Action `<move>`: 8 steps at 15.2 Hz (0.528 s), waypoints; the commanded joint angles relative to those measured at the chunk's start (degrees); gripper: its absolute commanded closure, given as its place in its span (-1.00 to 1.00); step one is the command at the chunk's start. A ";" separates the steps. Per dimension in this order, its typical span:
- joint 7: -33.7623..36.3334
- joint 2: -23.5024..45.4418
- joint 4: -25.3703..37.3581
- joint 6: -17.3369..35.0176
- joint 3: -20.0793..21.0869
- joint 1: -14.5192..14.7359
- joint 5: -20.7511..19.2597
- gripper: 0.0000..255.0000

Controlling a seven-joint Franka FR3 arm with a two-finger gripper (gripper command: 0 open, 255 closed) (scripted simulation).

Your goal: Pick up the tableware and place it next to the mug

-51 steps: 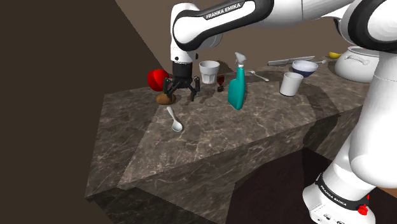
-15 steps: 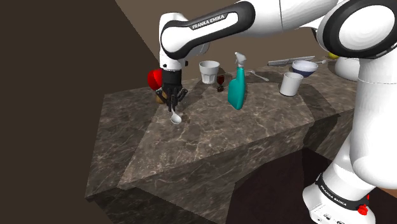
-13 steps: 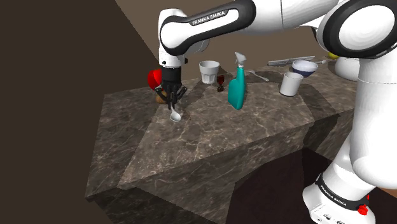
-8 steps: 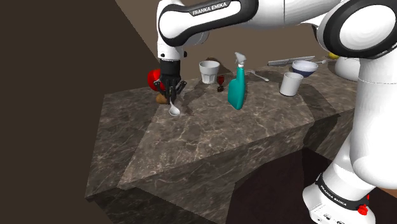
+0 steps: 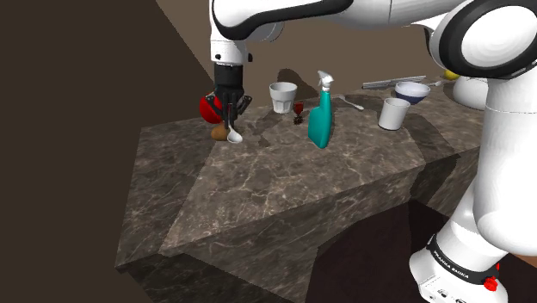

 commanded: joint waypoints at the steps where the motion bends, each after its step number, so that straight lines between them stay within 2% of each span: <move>1: 0.36 0.12 1.80 -1.66 0.04 0.11 -0.08 1.00; 8: 1.41 1.19 8.74 -7.47 0.14 0.49 -0.44 1.00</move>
